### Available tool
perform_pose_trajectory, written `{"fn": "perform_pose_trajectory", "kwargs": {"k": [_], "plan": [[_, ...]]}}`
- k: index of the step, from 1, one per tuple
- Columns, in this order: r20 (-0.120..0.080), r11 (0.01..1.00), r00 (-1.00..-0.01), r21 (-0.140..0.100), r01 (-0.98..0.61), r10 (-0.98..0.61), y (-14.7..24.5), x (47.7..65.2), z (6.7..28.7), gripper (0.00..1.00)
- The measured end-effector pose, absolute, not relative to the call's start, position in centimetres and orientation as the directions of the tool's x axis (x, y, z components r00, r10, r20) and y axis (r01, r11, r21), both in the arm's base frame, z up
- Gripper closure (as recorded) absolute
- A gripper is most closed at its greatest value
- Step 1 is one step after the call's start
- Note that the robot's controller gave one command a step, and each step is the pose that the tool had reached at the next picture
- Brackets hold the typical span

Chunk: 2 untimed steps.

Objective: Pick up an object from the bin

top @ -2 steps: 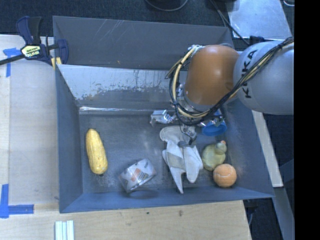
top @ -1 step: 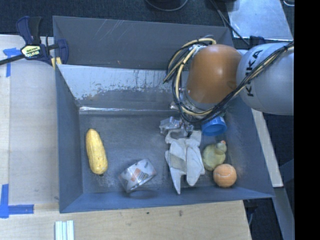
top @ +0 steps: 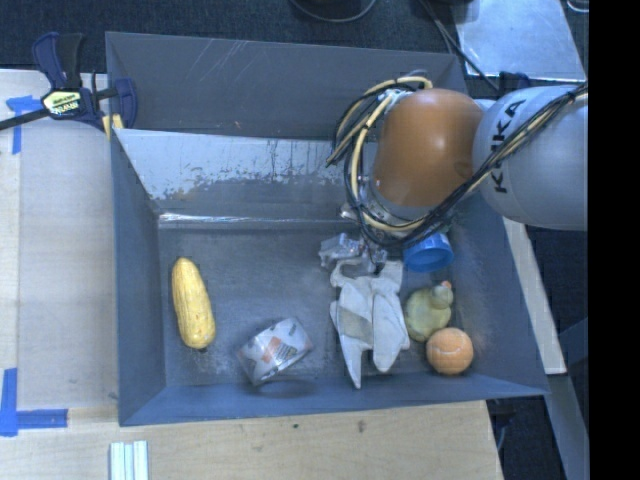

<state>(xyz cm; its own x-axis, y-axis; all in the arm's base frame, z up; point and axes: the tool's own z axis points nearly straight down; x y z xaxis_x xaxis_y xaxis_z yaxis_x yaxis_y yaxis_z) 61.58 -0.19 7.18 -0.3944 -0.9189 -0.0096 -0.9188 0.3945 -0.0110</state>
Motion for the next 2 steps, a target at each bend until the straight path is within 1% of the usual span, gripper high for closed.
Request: {"fn": "perform_pose_trajectory", "kwargs": {"k": [1, 2], "plan": [[-0.01, 0.395, -0.395, -0.009, -0.919, -0.919, -0.17, 61.49, 7.62, 1.0], [-0.01, 0.395, -0.395, -0.012, -0.918, -0.919, -0.19, 61.56, 8.55, 1.0]]}}
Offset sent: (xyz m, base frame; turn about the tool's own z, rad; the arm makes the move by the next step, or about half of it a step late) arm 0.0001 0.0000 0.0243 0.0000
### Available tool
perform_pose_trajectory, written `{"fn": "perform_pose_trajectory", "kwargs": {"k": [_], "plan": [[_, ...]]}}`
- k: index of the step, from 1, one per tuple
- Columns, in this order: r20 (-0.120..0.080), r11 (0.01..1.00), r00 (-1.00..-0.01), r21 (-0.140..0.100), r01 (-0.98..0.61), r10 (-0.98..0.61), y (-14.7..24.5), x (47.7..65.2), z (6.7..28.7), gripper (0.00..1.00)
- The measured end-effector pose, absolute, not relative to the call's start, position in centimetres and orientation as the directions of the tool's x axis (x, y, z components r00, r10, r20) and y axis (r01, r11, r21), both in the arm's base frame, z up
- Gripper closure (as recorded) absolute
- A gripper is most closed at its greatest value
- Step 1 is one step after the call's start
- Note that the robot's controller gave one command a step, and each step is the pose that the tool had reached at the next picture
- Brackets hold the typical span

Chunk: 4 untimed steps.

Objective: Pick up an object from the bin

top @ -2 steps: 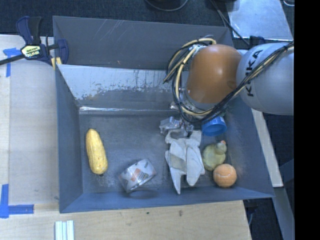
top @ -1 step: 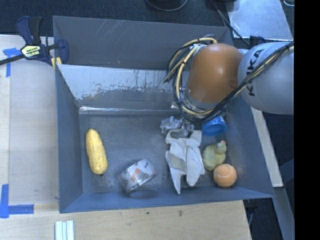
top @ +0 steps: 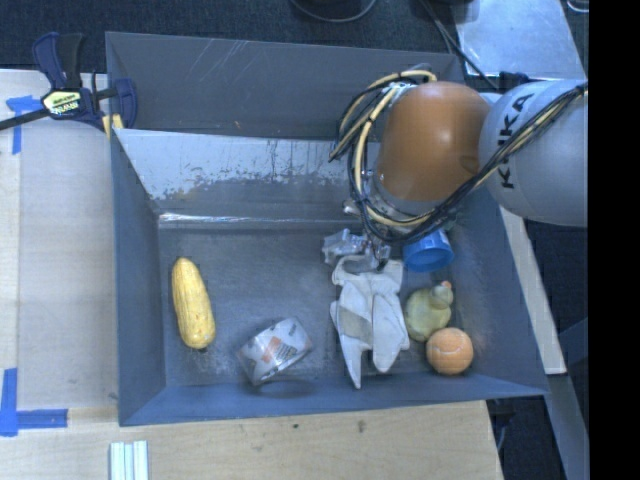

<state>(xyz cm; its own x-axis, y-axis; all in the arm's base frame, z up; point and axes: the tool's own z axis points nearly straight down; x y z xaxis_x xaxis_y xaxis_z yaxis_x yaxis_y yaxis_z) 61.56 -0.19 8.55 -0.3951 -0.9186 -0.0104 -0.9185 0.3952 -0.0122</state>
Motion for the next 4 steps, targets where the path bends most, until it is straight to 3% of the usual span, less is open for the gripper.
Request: {"fn": "perform_pose_trajectory", "kwargs": {"k": [4], "plan": [[-0.012, 0.397, -0.397, -0.014, -0.918, -0.918, -0.2, 61.6, 13.6, 1.0]]}}
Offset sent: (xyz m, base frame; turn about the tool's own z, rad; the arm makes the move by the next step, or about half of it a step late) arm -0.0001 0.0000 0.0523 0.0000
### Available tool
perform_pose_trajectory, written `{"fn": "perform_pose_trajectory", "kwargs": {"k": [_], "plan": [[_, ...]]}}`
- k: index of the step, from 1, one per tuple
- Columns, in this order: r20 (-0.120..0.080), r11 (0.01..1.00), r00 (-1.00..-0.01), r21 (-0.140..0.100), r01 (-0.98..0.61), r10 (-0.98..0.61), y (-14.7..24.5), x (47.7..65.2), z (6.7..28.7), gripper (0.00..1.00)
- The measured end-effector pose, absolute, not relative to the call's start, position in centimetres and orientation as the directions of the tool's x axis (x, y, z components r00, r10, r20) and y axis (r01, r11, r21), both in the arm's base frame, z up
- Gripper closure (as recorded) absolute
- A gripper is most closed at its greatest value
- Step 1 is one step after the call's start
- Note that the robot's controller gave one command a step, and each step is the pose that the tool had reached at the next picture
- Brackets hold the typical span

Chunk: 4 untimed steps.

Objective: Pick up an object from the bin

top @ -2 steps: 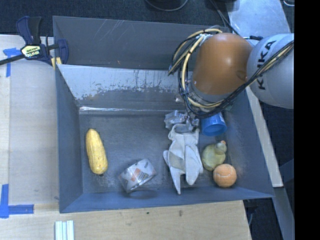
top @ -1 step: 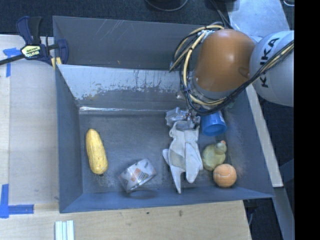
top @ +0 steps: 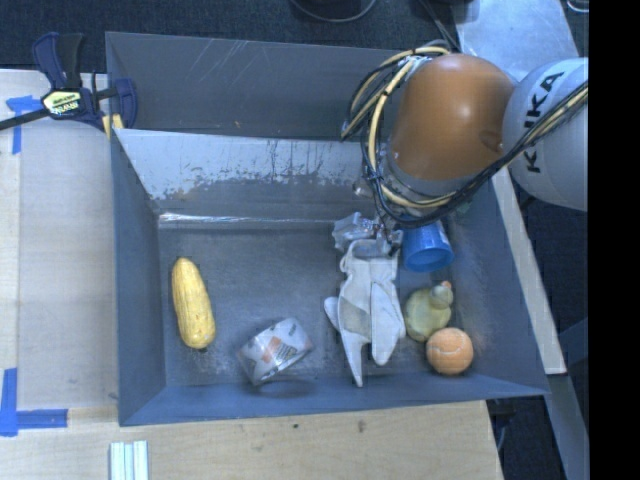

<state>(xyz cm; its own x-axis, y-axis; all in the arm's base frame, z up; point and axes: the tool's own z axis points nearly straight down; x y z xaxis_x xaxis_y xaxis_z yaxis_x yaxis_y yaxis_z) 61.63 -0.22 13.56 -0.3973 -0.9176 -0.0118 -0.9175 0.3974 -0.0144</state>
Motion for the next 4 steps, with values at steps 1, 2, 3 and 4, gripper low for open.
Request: {"fn": "perform_pose_trajectory", "kwargs": {"k": [1, 2, 3, 4], "plan": [[-0.013, 0.398, -0.398, -0.016, -0.917, -0.917, -0.2, 61.7, 14.1, 1.0], [-0.014, 0.399, -0.399, -0.017, -0.917, -0.917, -0.2, 61.7, 14.5, 1.0], [-0.014, 0.4, -0.4, -0.017, -0.916, -0.916, -0.2, 61.7, 14.8, 1.0], [-0.014, 0.401, -0.4, -0.017, -0.916, -0.916, -0.2, 61.7, 15.3, 1.0]]}}
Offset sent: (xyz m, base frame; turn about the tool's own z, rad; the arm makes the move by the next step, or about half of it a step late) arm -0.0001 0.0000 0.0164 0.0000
